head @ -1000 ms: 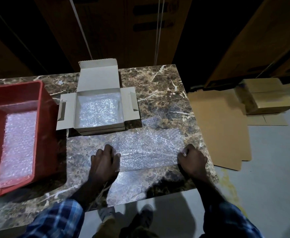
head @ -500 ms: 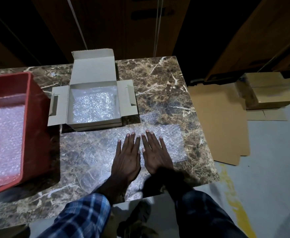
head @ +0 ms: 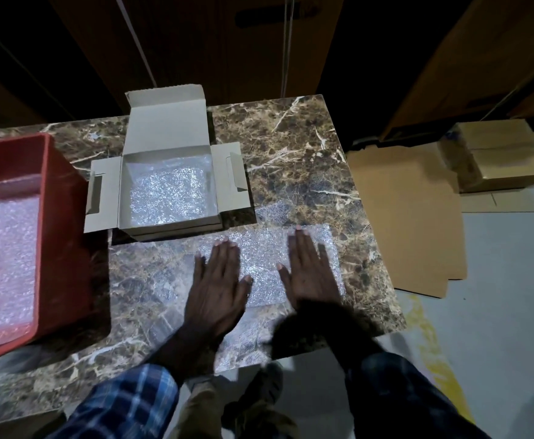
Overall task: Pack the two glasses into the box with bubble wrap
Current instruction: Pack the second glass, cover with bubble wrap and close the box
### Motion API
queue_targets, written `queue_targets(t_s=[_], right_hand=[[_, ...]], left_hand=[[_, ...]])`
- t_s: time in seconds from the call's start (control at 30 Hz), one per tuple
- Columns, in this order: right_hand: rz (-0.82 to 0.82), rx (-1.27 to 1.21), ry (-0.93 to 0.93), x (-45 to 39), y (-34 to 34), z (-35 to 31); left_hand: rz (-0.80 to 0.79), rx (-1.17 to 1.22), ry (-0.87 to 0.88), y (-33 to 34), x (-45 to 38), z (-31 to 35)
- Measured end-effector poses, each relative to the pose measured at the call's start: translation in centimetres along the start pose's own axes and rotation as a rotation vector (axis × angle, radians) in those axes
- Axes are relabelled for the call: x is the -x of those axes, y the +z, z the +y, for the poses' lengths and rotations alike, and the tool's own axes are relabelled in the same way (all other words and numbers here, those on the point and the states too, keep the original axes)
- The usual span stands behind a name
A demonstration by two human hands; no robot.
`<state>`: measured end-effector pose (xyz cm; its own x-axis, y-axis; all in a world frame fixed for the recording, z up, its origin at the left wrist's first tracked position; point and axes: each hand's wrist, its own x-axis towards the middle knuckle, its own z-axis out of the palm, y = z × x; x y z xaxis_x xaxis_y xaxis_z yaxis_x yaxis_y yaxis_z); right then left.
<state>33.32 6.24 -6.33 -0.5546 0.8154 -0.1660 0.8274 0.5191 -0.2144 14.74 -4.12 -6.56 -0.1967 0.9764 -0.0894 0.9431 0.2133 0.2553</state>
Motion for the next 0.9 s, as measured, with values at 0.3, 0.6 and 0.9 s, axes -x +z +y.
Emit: queue_targets(t_s=[0.3, 0.6, 0.9], right_hand=[[-0.011, 0.003, 0.13, 1.5, 0.3, 4.1], [0.539, -0.155, 0.07, 4.4, 0.5, -1.0], [0.524, -0.21, 0.434, 6.2, 1.7, 0.6]], left_hand=[[-0.04, -0.054, -0.01, 0.4, 1.7, -3.5], [-0.089, 0.003, 0.186, -0.1, 3.5, 1.2], [-0.146, -0.048, 0.214, 0.9, 4.1, 1.3]])
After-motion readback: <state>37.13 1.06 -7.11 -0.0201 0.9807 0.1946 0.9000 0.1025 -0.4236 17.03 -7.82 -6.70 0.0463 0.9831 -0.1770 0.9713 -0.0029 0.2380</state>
